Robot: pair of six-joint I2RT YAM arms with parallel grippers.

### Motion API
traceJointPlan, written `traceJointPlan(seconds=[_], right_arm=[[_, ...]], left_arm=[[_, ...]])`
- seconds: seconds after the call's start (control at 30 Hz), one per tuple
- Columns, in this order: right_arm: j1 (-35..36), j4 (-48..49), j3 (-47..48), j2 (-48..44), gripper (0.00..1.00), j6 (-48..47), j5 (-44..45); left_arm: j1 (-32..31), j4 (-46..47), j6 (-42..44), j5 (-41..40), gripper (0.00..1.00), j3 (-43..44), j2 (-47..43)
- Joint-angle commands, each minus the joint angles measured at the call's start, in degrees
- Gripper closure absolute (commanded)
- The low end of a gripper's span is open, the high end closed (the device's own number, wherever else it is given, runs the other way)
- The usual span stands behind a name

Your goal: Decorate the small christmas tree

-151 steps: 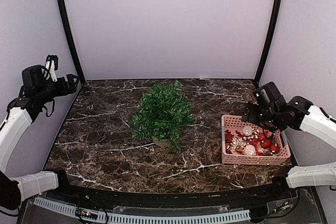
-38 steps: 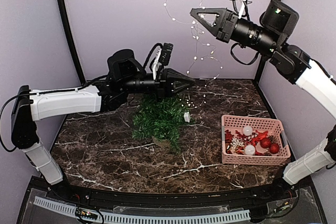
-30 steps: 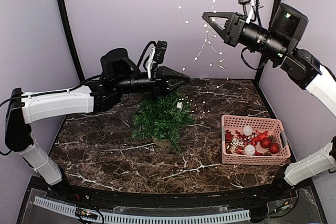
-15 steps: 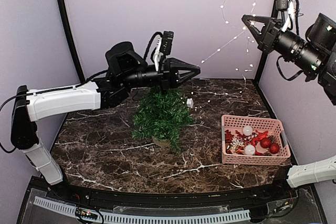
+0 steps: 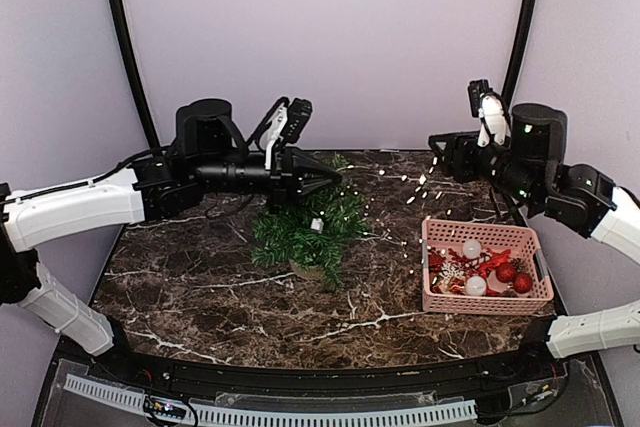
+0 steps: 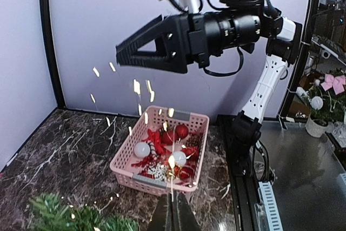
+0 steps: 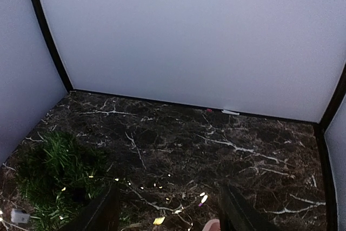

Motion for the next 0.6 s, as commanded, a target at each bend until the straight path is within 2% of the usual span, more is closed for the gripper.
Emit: traceJointPlan(seconds=[0.0, 0.07, 0.2, 0.27, 0.37, 0.57], right_arm=[[-0.2, -3.4, -5.0, -4.0, 0.28, 9.5, 4.3], [-0.2, -4.7, -6.4, -5.0, 0.19, 11.1, 3.8], [-0.4, -3.9, -7.5, -6.1, 0.07, 11.0, -0.8], [-1.2, -2.3, -8.1, -5.9, 0.05, 10.7, -4.1], [-3.4, -1.1, -7.4, -2.9, 0.07, 12.5, -9.0], [-5.6, 3.2, -3.8, 7.2, 0.21, 14.6, -25.7]], left_arm=[[0.2, -15.8, 5.6, -2.5, 1.00, -1.8, -8.4], [0.2, -20.7, 7.2, -4.1, 1.00, -2.0, -9.9], [0.2, -26.5, 9.3, -10.1, 1.00, -3.3, -12.0], [0.2, -26.9, 10.0, -11.0, 1.00, -4.5, -13.3], [0.2, -26.7, 9.8, -8.5, 1.00, -6.0, -14.7], [0.2, -27.2, 8.7, 0.2, 1.00, -7.9, -15.4]])
